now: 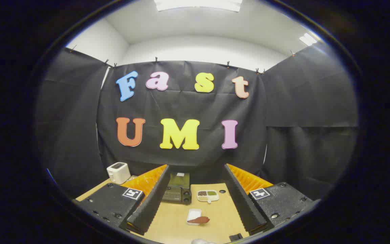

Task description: Open the toaster oven, put the food inside, and close the toaster oven door.

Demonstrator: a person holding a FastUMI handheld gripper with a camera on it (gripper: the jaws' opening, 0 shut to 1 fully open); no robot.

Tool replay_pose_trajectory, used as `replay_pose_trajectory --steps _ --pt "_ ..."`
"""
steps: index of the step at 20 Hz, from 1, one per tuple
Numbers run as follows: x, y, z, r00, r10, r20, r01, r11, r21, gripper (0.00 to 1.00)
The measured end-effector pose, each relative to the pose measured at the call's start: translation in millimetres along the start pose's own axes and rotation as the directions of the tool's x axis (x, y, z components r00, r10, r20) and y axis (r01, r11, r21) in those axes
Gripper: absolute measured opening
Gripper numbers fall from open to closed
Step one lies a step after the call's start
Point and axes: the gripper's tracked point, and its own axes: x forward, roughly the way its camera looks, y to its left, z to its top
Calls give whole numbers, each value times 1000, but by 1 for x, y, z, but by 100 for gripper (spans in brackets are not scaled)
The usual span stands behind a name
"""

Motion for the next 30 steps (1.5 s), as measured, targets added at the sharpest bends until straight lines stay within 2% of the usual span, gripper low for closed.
replay_pose_trajectory --steps 9,16,21,30 --pt "9 18 6 1000 16 8 -16 1000 -7 100" --pt "32 39 -7 999 38 3 -38 999 17 99" --pt "74 65 -20 998 60 3 -60 998 36 100" --pt "179 148 -70 989 145 -13 -144 989 24 100"
